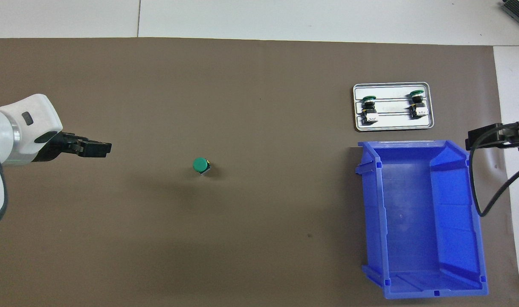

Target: Place and press button with both arms

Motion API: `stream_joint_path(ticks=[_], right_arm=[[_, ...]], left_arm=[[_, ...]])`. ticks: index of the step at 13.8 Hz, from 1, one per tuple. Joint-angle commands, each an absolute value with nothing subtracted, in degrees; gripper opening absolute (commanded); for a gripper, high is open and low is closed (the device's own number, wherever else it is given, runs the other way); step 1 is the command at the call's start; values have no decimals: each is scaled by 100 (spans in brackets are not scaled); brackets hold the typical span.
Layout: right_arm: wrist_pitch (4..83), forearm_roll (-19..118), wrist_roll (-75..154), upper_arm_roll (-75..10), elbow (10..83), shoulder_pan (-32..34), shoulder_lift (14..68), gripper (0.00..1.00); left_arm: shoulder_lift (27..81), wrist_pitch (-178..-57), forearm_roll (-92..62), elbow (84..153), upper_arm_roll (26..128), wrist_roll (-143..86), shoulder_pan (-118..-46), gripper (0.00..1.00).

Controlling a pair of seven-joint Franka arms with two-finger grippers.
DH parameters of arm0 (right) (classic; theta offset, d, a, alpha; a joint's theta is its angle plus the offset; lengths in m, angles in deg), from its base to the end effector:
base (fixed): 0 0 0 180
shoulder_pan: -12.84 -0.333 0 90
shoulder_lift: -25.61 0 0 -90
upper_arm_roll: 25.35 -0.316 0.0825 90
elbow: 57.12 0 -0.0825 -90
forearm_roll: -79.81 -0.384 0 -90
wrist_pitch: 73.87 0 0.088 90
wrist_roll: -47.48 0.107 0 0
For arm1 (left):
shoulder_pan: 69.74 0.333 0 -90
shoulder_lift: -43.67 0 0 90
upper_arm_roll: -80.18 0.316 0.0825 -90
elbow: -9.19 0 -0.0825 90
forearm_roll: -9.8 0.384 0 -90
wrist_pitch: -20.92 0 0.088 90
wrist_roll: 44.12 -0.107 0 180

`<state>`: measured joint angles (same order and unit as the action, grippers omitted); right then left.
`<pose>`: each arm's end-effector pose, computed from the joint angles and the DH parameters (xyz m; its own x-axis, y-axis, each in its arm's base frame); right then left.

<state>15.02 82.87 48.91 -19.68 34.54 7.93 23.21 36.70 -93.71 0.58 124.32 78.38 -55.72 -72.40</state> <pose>0.5393 -0.0141 0.6321 0.9992 -0.0391 -0.0054 -0.0388 -0.9980 0.0494 0.5315 -0.0518 0.5197 0.9684 -0.2093 0.1354 -0.2261 -0.9662 0.1238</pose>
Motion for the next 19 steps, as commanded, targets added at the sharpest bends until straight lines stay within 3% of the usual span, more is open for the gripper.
stream_joint_path(ticks=[1, 3, 4, 6, 7, 8, 13, 19], right_arm=[[1542, 8183, 4783, -1990, 3534, 827, 2236, 100], [1542, 8183, 4783, -1998, 3534, 836, 2236, 100], [1542, 8183, 4783, -1990, 3534, 836, 2236, 100], [1542, 8183, 4783, -1990, 3534, 827, 2236, 100], [1542, 8183, 4783, -1990, 3534, 836, 2236, 100], [1542, 8183, 4783, -1990, 3534, 836, 2236, 100], [1542, 8183, 4783, -1990, 3534, 836, 2236, 100], [1542, 8183, 4783, -1998, 3534, 827, 2236, 100]], left_arm=[[3812, -8903, 750, 11793, 7772, -5053, -7308, 100], [3839, -8762, 760, 11651, 7746, -4800, -7430, 100], [3865, -8771, 760, 11659, 7746, -4485, -7571, 90], [3874, -8788, 760, 11720, 7737, -3800, -7904, 53], [3944, -8797, 760, 11738, 7737, -3387, -8089, 8], [4049, -8867, 760, 11764, 7728, -2931, -8282, 0], [4638, -10480, 786, 12474, 7737, -2232, -9258, 0], [5122, -11239, 804, 13003, 7737, -2276, -9585, 0]])
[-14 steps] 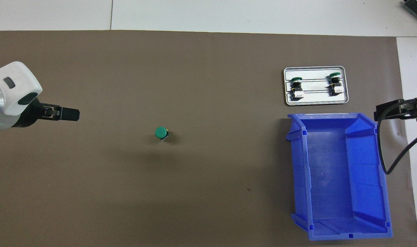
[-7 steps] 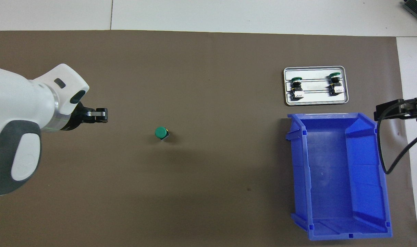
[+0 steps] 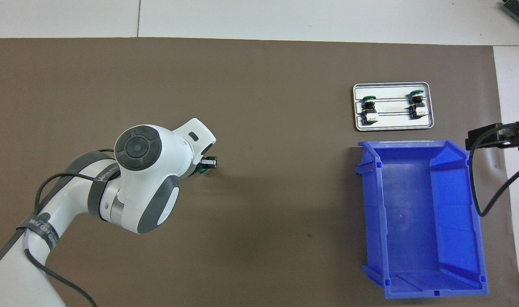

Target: Place and press button with both arms

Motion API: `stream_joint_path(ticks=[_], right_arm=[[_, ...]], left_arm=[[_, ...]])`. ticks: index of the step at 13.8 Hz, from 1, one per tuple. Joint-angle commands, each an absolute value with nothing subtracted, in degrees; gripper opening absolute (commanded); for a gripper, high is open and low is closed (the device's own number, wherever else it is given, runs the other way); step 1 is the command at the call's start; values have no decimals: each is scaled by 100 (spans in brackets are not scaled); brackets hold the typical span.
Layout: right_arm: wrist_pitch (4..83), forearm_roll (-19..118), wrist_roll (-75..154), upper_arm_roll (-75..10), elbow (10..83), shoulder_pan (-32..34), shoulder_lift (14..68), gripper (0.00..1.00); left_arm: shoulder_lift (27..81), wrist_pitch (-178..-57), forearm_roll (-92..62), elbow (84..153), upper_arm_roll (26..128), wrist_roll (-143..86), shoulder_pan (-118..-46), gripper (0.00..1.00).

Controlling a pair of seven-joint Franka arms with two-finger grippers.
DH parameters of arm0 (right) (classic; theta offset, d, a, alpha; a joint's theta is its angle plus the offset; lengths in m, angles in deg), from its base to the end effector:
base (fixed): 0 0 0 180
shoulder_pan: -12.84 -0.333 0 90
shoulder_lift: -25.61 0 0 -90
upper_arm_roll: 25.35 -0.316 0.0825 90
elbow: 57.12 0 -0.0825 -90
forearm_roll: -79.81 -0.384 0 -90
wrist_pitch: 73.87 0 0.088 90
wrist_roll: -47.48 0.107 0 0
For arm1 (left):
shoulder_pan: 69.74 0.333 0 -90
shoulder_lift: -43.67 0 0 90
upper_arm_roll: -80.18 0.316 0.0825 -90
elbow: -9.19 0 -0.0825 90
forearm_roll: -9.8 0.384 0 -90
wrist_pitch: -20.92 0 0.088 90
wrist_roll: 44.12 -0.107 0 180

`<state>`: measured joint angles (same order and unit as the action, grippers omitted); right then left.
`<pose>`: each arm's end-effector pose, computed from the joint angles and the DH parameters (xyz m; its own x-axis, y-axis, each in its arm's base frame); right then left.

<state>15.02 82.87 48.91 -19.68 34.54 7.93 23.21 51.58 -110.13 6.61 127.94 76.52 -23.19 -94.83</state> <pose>0.5393 -0.0141 0.6321 0.9992 -0.0391 -0.0054 -0.0388 -0.9980 0.0494 0.5069 -0.2787 0.3718 0.9938 -0.0983 0.0516 -0.1021 -0.9918 0.0769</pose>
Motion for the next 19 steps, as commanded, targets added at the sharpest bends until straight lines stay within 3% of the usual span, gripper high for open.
stream_joint_path(ticks=[1, 5, 8, 9, 10, 11, 12, 17, 19], right_arm=[[1542, 8183, 4783, -1990, 3534, 836, 2236, 100], [1542, 8183, 4783, -1990, 3534, 827, 2236, 100], [1542, 8183, 4783, -1990, 3534, 827, 2236, 100], [1542, 8183, 4783, -1990, 3534, 836, 2236, 100], [1542, 8183, 4783, -1990, 3534, 827, 2236, 100], [1542, 8183, 4783, -1990, 3534, 827, 2236, 100], [1542, 8183, 4783, -1990, 3534, 836, 2236, 100], [1542, 8183, 4783, -1990, 3534, 854, 2236, 100], [1542, 8183, 4792, -1990, 3534, 827, 2236, 100]], left_arm=[[5122, -11336, 804, 13082, 7737, -2293, -9576, 0], [5210, -11181, 804, 13014, 7746, -2416, -9576, 0], [4992, -10207, 795, 12469, 7781, -2416, -9471, 0], [4869, -10073, 795, 12424, 7790, -2416, -9392, 11], [4746, -10037, 804, 12424, 7790, -2451, -9287, 64], [4701, -10010, 804, 12424, 7807, -2565, -9251, 86], [4605, -9975, 804, 12424, 7833, -2836, -9120, 95], [4130, -9467, 795, 12267, 7843, -4216, -8102, 99], [4146, -8862, 795, 11663, 7843, -4577, -7714, 99]])
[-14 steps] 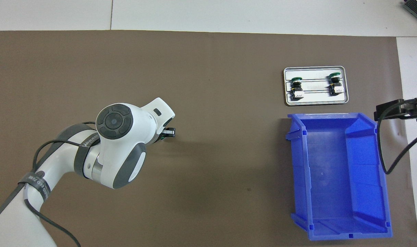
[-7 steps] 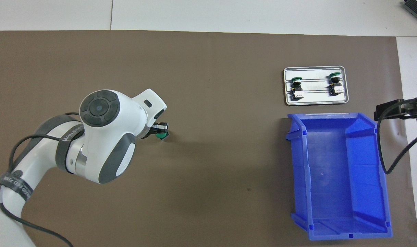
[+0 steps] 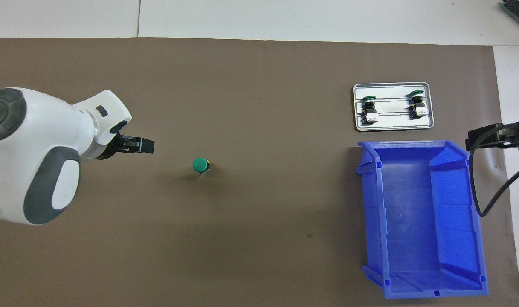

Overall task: Place and press button with both arms
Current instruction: 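Withdraw the left gripper while the right gripper reaches toward the block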

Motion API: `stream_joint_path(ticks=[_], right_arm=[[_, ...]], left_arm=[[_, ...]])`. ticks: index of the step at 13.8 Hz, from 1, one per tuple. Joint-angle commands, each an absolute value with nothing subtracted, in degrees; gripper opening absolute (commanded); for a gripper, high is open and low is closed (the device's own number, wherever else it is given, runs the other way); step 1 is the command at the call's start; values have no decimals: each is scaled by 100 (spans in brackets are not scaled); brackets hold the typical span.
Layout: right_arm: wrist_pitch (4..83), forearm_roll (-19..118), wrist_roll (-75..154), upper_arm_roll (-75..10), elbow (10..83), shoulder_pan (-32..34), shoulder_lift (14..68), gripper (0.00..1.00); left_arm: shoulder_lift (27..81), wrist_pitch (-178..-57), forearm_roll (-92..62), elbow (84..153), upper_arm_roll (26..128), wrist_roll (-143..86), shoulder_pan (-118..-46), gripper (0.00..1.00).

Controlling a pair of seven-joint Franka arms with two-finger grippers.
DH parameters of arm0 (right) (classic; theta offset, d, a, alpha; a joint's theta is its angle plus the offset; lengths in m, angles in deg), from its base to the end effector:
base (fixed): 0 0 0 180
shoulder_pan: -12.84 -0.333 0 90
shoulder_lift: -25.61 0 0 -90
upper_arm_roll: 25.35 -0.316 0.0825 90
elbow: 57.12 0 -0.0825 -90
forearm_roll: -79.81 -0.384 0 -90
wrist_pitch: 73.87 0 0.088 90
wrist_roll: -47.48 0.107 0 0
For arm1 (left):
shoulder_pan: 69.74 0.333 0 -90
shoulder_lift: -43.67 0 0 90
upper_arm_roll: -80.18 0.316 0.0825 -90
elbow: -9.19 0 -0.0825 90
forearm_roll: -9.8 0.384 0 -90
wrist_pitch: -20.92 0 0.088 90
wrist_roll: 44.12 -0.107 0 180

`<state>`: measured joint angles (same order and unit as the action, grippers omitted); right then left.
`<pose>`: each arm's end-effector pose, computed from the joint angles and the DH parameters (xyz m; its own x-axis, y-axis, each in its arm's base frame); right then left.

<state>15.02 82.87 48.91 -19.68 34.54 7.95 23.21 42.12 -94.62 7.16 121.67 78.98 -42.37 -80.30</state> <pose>0.5393 -0.0143 0.6321 0.9992 -0.0395 -0.0054 -0.0391 -0.9980 0.0494 0.5461 -0.1165 0.4915 0.9850 -0.1537 0.0786 -0.1575 -0.9865 0.0449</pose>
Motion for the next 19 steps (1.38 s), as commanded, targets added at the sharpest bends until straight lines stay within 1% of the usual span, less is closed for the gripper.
stream_joint_path(ticks=[1, 2, 4, 7, 8, 9, 11, 15, 19], right_arm=[[1551, 8183, 4783, -1990, 3534, 836, 2245, 100], [1542, 8183, 4775, -1990, 3534, 906, 2236, 100], [1525, 8174, 4774, -1998, 3604, 810, 2192, 100], [1761, 8174, 5474, -2033, 3622, 170, 2323, 100], [1936, 8174, 5904, -2034, 3622, -250, 2393, 100], [2138, 8166, 6274, -2034, 3639, -515, 2498, 100], [2463, 7947, 7126, -2034, 3561, -1112, 2936, 100], [4060, 7858, 8630, -2042, 3534, -2387, 3886, 100], [5486, 7884, 8791, -2034, 3517, -3214, 4599, 100]], left_arm=[[4190, -8572, 795, 11346, 7843, -4787, -7573, 99], [4226, -8325, 795, 11030, 7843, -4972, -7415, 100], [4305, -7815, 813, 10519, 7851, -5193, -7221, 100], [4664, -6937, 971, 9562, 7878, -5264, -7124, 100], [4787, -6638, 971, 9254, 7878, -5273, -7124, 100], [4762, -6626, 945, 9216, 7878, -5282, -7115, 100], [4570, -6635, 945, 9557, 7895, -5291, -7115, 100], [4446, -6626, 945, 9699, 7904, -5238, -7097, 100], [4446, -6609, 945, 9717, 7904, -5229, -7097, 100]])
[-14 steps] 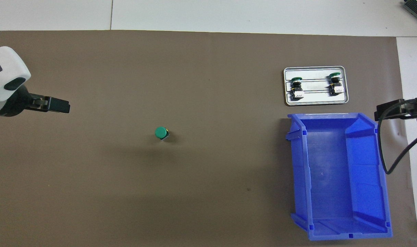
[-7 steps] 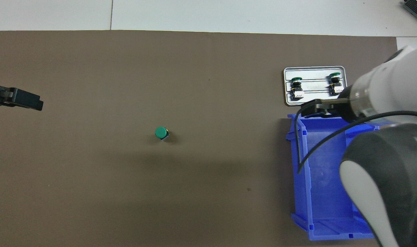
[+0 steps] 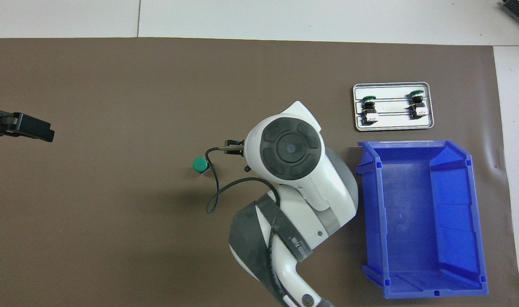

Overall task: Place and press button with both arms
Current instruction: 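Grasp the green button block with the right gripper and lift it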

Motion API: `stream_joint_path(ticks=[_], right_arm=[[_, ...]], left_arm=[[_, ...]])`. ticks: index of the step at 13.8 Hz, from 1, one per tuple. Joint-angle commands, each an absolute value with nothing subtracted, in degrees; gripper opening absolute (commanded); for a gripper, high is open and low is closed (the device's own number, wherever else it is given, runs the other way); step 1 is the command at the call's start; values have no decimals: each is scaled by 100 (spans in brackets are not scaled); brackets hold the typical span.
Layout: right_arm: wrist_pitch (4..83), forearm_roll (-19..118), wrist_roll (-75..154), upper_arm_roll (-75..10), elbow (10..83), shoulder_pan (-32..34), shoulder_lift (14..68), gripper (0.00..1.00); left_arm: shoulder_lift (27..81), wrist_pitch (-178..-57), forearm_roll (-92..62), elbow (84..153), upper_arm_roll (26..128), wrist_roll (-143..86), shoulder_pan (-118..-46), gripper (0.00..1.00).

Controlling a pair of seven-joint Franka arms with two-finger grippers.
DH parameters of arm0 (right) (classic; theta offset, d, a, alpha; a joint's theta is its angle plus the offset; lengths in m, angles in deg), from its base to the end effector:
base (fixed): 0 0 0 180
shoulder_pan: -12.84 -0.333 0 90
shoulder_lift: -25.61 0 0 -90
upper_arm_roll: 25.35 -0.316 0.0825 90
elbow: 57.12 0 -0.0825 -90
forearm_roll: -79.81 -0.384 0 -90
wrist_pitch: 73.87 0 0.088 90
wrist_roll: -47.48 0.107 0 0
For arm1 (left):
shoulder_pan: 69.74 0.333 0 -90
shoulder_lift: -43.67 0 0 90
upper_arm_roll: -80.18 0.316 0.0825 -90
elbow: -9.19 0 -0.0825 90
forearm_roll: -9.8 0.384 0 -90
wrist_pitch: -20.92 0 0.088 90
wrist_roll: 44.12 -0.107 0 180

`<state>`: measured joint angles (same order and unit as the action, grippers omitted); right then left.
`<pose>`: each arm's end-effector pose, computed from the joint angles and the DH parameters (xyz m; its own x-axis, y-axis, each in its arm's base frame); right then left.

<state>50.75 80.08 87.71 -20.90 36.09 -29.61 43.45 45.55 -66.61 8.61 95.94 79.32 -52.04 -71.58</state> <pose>0.5277 0.4192 0.4648 0.9793 -0.0426 0.1979 -0.0168 -0.9913 -0.1305 0.5599 -0.0286 0.6291 0.9826 -0.1851 -0.0161 -0.1847 -0.9825 0.0237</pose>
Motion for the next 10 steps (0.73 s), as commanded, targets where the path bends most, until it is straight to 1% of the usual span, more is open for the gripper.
stream_joint_path(ticks=[1, 4, 7, 10], right_arm=[[5697, 7884, 8826, -2034, 3517, -3312, 4696, 100], [6189, 8120, 8827, -2025, 3420, -3672, 5161, 100], [7059, 8789, 8739, -2042, 3429, -3664, 5706, 100], [7299, 8886, 8266, -2042, 3437, -3708, 5910, 100]], left_arm=[[4446, -6609, 945, 9708, 7904, -5220, -7097, 100], [4446, -6609, 945, 9717, 7904, -5220, -7089, 100], [4446, -6617, 945, 9708, 7904, -5220, -7089, 100], [4446, -6609, 945, 9708, 7904, -5220, -7089, 100]])
